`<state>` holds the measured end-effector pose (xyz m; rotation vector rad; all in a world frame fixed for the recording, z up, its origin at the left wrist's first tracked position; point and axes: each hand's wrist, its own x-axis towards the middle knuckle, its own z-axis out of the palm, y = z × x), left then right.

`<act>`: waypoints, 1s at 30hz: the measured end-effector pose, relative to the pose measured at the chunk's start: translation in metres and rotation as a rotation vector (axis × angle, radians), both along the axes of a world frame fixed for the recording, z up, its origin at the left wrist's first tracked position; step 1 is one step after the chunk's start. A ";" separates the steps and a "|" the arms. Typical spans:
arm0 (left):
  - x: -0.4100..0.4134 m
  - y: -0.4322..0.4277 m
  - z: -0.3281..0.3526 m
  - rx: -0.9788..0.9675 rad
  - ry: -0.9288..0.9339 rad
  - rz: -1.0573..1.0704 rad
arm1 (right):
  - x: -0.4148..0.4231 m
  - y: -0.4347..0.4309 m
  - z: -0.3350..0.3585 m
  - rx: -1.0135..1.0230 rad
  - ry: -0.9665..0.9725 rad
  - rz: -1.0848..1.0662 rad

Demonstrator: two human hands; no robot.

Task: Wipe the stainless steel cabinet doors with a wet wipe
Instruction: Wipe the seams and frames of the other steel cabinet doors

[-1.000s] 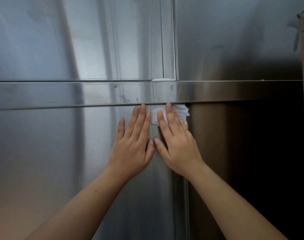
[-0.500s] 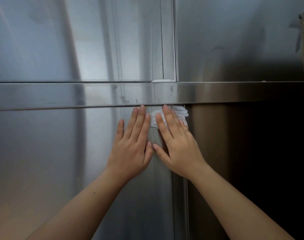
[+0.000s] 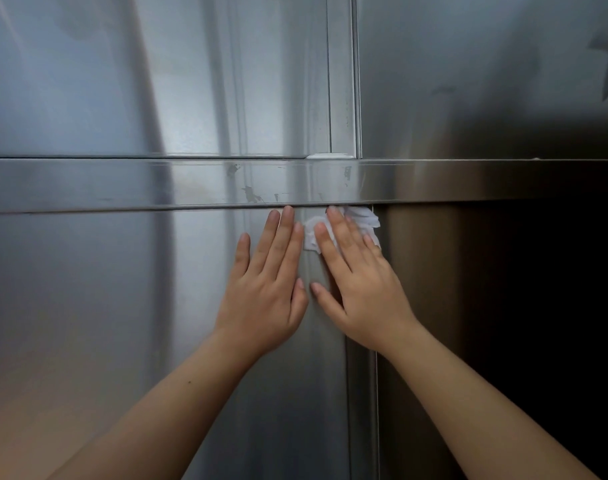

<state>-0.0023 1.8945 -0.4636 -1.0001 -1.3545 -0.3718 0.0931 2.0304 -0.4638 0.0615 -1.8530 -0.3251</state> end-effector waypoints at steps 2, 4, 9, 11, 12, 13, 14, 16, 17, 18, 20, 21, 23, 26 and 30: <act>0.000 0.000 0.000 -0.006 -0.001 0.000 | -0.002 -0.006 -0.004 -0.035 0.017 0.002; 0.000 0.000 0.000 -0.010 -0.003 0.010 | -0.005 -0.009 -0.017 -0.071 0.018 0.013; -0.001 -0.002 0.000 -0.024 -0.009 0.015 | 0.000 -0.007 -0.049 -0.054 -0.028 -0.017; -0.001 -0.002 0.000 -0.025 -0.008 0.018 | 0.001 -0.006 -0.044 -0.039 -0.028 -0.023; -0.001 -0.002 0.000 -0.025 -0.007 0.018 | 0.001 -0.006 -0.037 -0.038 -0.023 -0.026; -0.001 -0.002 0.000 -0.023 -0.006 0.016 | 0.000 -0.006 -0.028 -0.042 -0.014 -0.032; -0.001 -0.001 0.000 -0.021 -0.005 0.015 | -0.001 -0.007 -0.020 -0.049 -0.005 -0.040; -0.001 -0.001 0.000 -0.024 -0.006 0.015 | -0.003 -0.008 -0.009 -0.068 -0.004 -0.046; -0.001 -0.002 0.000 -0.030 -0.007 0.015 | -0.004 -0.009 -0.008 -0.078 -0.008 -0.044; -0.001 -0.002 0.000 -0.039 -0.008 0.016 | -0.004 -0.009 -0.011 -0.087 -0.010 -0.037; -0.002 -0.005 -0.001 -0.057 -0.007 0.020 | -0.003 -0.011 -0.022 -0.100 -0.015 -0.029; -0.003 -0.006 -0.002 -0.067 -0.005 0.020 | -0.002 -0.012 -0.028 -0.104 -0.019 -0.029; -0.005 -0.011 -0.005 -0.095 -0.004 0.011 | -0.001 -0.013 -0.037 -0.111 -0.023 -0.020; -0.005 -0.017 -0.009 -0.127 -0.014 -0.007 | -0.002 -0.013 -0.026 -0.111 -0.030 -0.015; -0.005 -0.021 -0.008 -0.117 -0.019 -0.022 | -0.004 -0.013 -0.003 -0.090 -0.033 -0.019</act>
